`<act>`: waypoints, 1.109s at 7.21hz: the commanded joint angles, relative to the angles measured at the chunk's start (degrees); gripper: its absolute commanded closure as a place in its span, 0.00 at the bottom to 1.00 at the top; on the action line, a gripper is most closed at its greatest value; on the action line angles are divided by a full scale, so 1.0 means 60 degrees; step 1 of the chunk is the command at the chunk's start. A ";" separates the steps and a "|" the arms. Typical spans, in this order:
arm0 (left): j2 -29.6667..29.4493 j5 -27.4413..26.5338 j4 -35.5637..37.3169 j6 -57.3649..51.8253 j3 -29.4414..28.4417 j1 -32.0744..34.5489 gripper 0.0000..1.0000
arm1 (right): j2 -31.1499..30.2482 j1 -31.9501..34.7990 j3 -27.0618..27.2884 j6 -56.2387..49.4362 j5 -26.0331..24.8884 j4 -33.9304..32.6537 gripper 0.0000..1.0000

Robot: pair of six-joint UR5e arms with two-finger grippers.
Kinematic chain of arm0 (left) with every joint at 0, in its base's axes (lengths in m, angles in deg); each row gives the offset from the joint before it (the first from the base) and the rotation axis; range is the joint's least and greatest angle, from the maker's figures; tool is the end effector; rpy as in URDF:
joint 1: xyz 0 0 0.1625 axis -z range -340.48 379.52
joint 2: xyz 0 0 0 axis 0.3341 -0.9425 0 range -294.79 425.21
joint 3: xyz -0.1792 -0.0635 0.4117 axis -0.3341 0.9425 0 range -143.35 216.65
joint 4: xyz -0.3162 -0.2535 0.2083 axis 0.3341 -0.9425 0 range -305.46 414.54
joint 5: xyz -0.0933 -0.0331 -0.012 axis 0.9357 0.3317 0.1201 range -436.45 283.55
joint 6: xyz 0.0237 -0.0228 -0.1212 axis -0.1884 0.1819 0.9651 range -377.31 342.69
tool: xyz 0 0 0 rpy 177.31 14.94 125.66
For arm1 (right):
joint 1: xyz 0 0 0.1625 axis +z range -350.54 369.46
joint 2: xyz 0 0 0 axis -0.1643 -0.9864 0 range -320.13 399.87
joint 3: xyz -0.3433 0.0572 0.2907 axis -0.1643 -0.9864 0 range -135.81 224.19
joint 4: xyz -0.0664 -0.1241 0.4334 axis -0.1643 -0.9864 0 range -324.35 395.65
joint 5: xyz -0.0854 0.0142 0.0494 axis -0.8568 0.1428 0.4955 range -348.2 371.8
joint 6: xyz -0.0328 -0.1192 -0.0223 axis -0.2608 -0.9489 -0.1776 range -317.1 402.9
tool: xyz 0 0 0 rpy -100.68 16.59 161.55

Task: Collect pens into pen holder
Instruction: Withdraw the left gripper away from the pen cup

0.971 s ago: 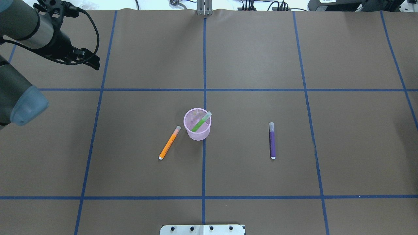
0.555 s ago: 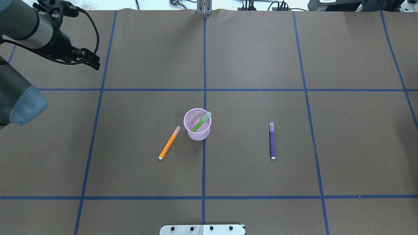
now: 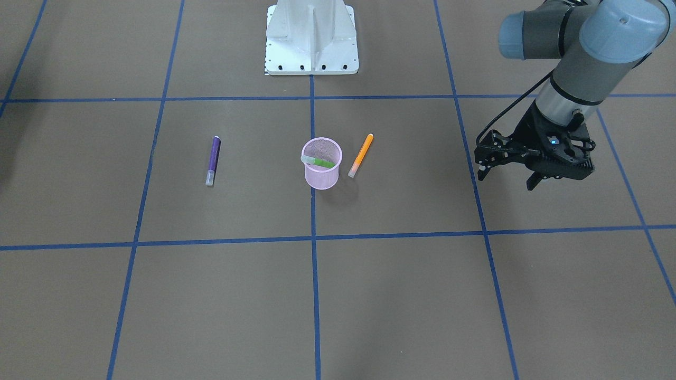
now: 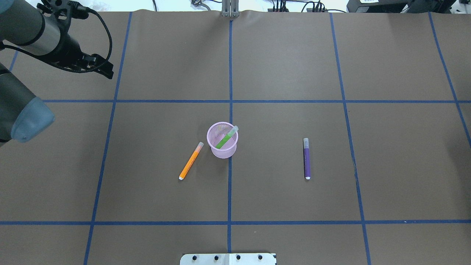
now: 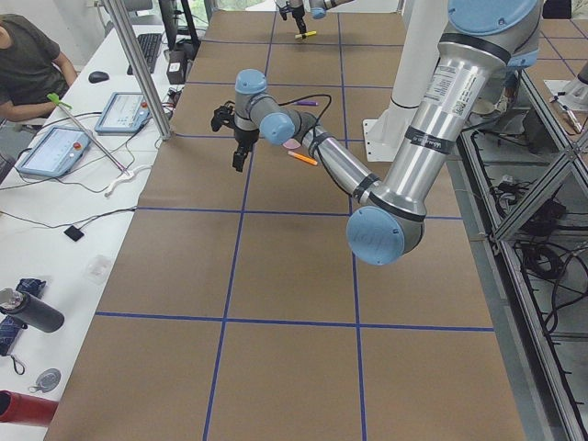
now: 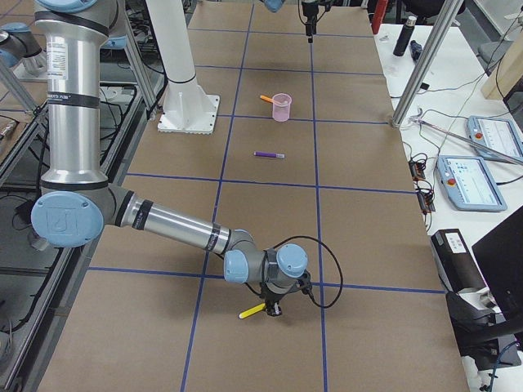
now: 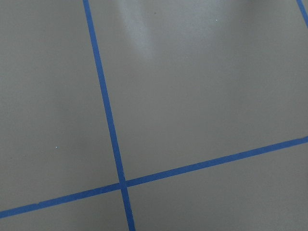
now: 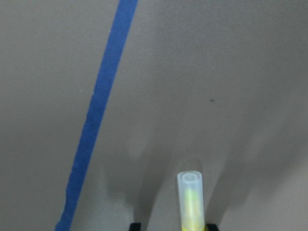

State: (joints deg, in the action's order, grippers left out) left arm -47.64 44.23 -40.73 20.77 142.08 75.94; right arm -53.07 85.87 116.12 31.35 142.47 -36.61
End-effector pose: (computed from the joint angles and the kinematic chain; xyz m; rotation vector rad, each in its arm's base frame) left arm 0.3101 -0.5922 0.3201 0.3029 0.8460 0.1301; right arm -0.0622 -0.4764 0.8724 -0.0677 -0.7135 -0.3999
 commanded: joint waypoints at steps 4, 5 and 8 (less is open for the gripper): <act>-0.0029 0.0000 -0.0015 0.0332 -0.0009 -0.0059 0.01 | 0.0064 0.0024 -0.0051 -0.0639 -0.0172 -0.0115 1.00; -0.0029 0.0000 -0.0015 0.0333 -0.0009 -0.0059 0.01 | 0.0108 0.0183 0.0196 -0.0523 0.0162 -0.0202 1.00; 0.0015 0.0000 -0.0088 0.0231 -0.0009 -0.0030 0.01 | -0.0008 0.0478 0.2313 0.2259 0.0385 -0.0116 1.00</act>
State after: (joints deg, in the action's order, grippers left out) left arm -47.63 44.23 -41.17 22.38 142.09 75.70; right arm -52.58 88.27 123.75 34.97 144.55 -37.80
